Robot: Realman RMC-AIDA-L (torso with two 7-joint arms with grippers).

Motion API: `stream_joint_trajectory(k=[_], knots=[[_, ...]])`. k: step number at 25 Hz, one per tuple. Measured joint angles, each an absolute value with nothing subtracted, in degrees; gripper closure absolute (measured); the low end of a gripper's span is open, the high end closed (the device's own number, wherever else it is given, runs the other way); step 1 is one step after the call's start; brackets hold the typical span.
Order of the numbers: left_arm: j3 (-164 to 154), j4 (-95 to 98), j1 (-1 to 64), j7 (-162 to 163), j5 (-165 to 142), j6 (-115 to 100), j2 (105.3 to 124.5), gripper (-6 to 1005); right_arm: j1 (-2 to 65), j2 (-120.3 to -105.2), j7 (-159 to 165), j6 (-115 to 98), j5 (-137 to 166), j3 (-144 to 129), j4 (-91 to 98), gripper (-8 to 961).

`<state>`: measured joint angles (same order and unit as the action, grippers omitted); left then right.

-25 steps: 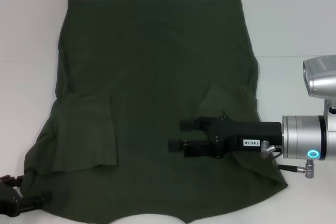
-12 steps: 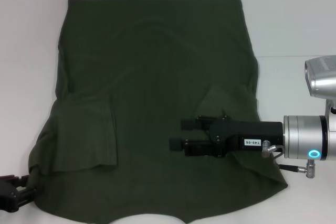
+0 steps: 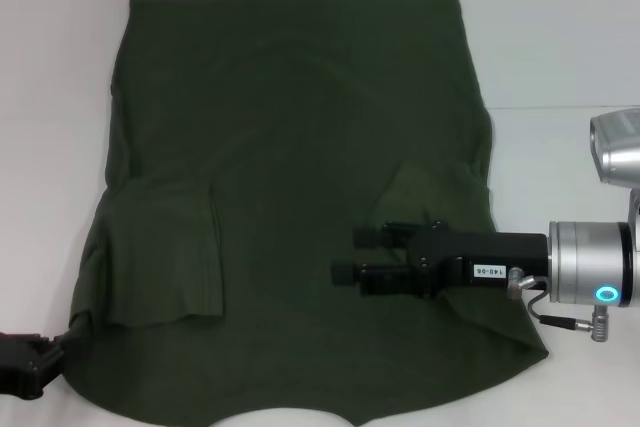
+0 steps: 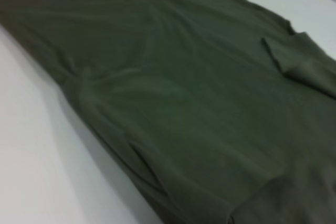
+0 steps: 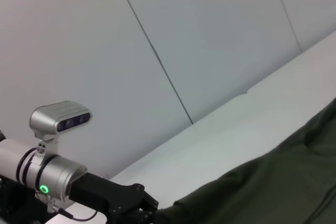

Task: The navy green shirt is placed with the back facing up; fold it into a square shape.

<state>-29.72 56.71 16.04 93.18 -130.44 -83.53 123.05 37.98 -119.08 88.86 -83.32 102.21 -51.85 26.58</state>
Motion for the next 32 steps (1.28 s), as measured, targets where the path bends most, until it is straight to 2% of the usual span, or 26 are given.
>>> stream_joint_trajectory(k=[2,9,22,32], knots=[[-29.60,57.14,16.18,93.67,-130.22,-84.36,123.13,962,37.94,-118.67,90.51,-83.05,102.38,-51.95,26.62,87],[-29.52,57.18,17.11,94.40,-129.76,-85.75,123.90,961,36.36,-115.75,101.36,-82.50,105.71,-52.02,28.14,88],[-29.65,54.67,18.44,94.93,-126.04,-86.38,123.92,961,26.49,-112.33,119.26,-82.10,112.18,-51.08,34.93,88],[-29.94,54.02,19.24,94.60,-125.50,-86.40,124.00,961,25.57,-112.60,120.34,-78.42,119.77,-45.81,34.31,88]])
